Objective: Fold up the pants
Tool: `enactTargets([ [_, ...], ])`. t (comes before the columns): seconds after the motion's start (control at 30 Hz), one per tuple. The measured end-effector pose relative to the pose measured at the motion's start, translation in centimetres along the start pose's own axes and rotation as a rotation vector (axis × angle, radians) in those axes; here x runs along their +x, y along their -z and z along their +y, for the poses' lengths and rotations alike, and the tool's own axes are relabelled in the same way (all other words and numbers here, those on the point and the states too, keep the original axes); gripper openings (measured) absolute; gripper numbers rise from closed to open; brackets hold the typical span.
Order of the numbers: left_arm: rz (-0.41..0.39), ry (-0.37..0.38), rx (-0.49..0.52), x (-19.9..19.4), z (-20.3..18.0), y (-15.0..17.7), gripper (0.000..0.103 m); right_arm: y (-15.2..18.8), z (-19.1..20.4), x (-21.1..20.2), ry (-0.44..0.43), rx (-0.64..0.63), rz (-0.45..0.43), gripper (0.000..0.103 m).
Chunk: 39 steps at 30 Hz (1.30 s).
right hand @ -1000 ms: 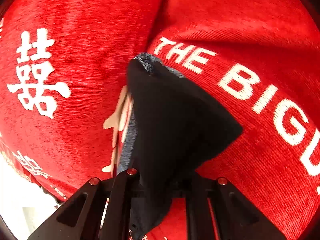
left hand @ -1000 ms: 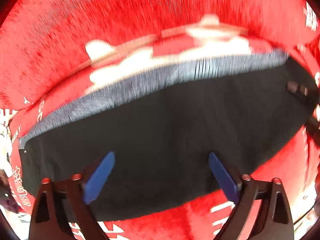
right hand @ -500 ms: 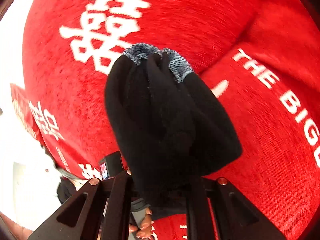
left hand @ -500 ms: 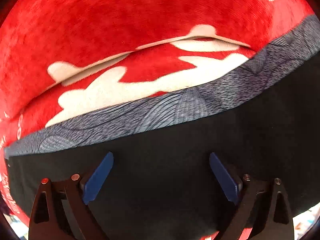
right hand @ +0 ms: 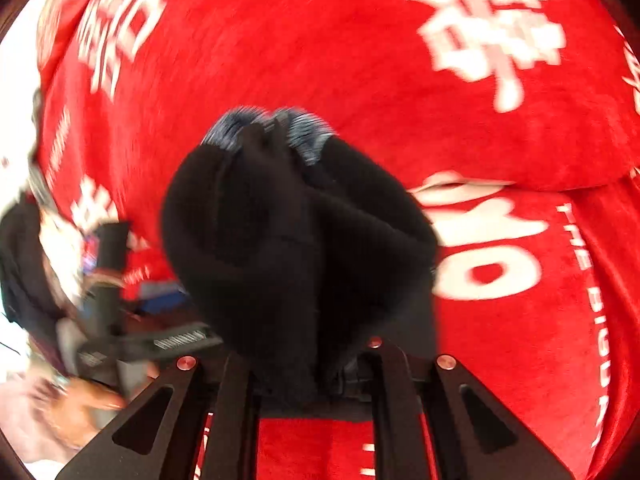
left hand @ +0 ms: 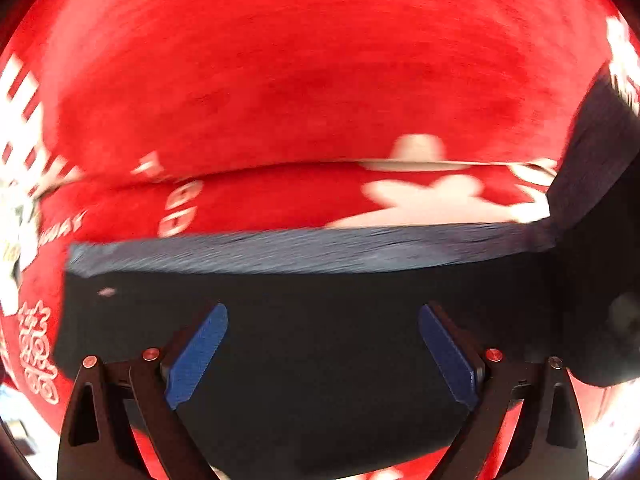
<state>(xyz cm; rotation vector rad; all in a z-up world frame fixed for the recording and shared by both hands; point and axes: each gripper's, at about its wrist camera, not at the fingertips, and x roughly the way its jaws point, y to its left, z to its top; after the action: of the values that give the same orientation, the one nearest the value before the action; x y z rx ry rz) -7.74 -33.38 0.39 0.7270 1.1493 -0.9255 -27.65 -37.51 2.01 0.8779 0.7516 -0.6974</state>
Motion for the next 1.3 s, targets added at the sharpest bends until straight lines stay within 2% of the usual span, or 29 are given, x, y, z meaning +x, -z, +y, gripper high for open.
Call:
enactTargets([
  [0.1, 0.028, -0.036, -0.051, 0.5, 6.0, 1.1, 0.097, 2.5, 5.1, 5.2, 0.078, -0.059, 0.078, 0.017],
  [0.13, 0.037, -0.040, -0.065, 0.7, 7.4, 1.5, 0.097, 3.5, 6.6, 7.0, 0.128, -0.094, 0.105, 0.020],
  [0.2, 0.049, -0.048, -0.086, 0.9, 10.3, 2.1, 0.097, 5.8, 9.6, 11.0, 0.269, -0.179, 0.168, 0.025],
  [0.23, 0.052, -0.050, -0.093, 0.9, 11.3, 2.4, 0.097, 6.6, 10.6, 11.9, 0.330, -0.216, 0.179, 0.027],
  [0.27, 0.057, -0.047, -0.103, 0.9, 12.6, 2.7, 0.097, 7.6, 12.1, 12.8, 0.428, -0.291, 0.176, 0.029],
  [0.33, 0.067, -0.026, -0.114, 1.0, 13.8, 3.1, 0.097, 9.4, 14.7, 13.1, 0.548, -0.457, 0.168, 0.042],
  [0.4, 0.072, 0.008, -0.119, 0.7, 14.5, 3.4, 0.097, 10.8, 16.4, 12.1, 0.540, -0.552, 0.167, 0.050],
  [0.47, 0.073, 0.057, -0.111, 0.3, 14.6, 3.6, 0.097, 12.3, 18.3, 10.0, 0.484, -0.647, 0.158, 0.052],
  [0.53, 0.077, 0.138, -0.090, -0.3, 13.7, 3.7, 0.097, 12.0, 19.2, 8.6, 0.394, -0.640, 0.169, 0.052],
  [0.57, 0.087, 0.189, -0.076, -0.4, 13.1, 3.7, 0.097, 11.5, 18.3, 7.2, 0.278, -0.546, 0.196, 0.052],
  [0.6, 0.107, 0.249, -0.057, -0.3, 12.2, 3.7, 0.097, 10.3, 17.3, 6.6, 0.204, -0.433, 0.211, 0.052],
  [0.63, 0.124, 0.295, -0.043, -0.2, 11.3, 3.7, 0.097, 9.6, 15.8, 6.1, 0.165, -0.341, 0.218, 0.052],
  [0.7, 0.154, 0.390, -0.012, 0.3, 9.2, 4.0, 0.097, 8.3, 10.6, 5.1, 0.035, -0.007, 0.254, 0.052],
  [0.77, 0.185, 0.462, 0.013, 0.7, 6.9, 4.2, 0.097, 8.2, 5.1, 4.8, -0.100, 0.338, 0.249, 0.052],
  [0.83, 0.210, 0.515, 0.019, 0.8, 5.2, 4.5, 0.097, 8.5, 1.6, 5.1, -0.180, 0.549, 0.238, 0.052],
  [1.0, 0.213, 0.578, 0.014, 0.4, 2.7, 4.2, 0.097, 9.9, -1.6, 6.5, -0.251, 0.784, 0.231, 0.052],
  [1.1, 0.212, 0.590, 0.013, 0.5, 1.6, 3.4, 0.096, 11.0, -2.5, 7.5, -0.283, 0.900, 0.213, 0.052],
  [1.13, 0.218, 0.590, 0.015, 0.7, 1.1, 3.2, 0.092, 11.3, -3.2, 7.8, -0.290, 0.925, 0.209, 0.052],
  [1.17, 0.228, 0.592, 0.021, 1.0, 0.8, 3.0, 0.079, 11.7, -3.4, 8.1, -0.295, 0.957, 0.204, 0.050],
  [1.2, 0.247, 0.588, 0.026, 1.6, 0.3, 2.9, 0.064, 11.6, -3.6, 8.3, -0.297, 0.979, 0.198, 0.044],
  [1.27, 0.282, 0.571, 0.033, 2.5, -0.4, 2.9, 0.043, 11.7, -3.8, 8.4, -0.279, 0.993, 0.192, 0.028],
  [1.3, 0.283, 0.544, 0.045, 2.7, -0.6, 3.0, 0.034, 11.7, -3.7, 8.3, -0.268, 0.990, 0.183, 0.014],
])
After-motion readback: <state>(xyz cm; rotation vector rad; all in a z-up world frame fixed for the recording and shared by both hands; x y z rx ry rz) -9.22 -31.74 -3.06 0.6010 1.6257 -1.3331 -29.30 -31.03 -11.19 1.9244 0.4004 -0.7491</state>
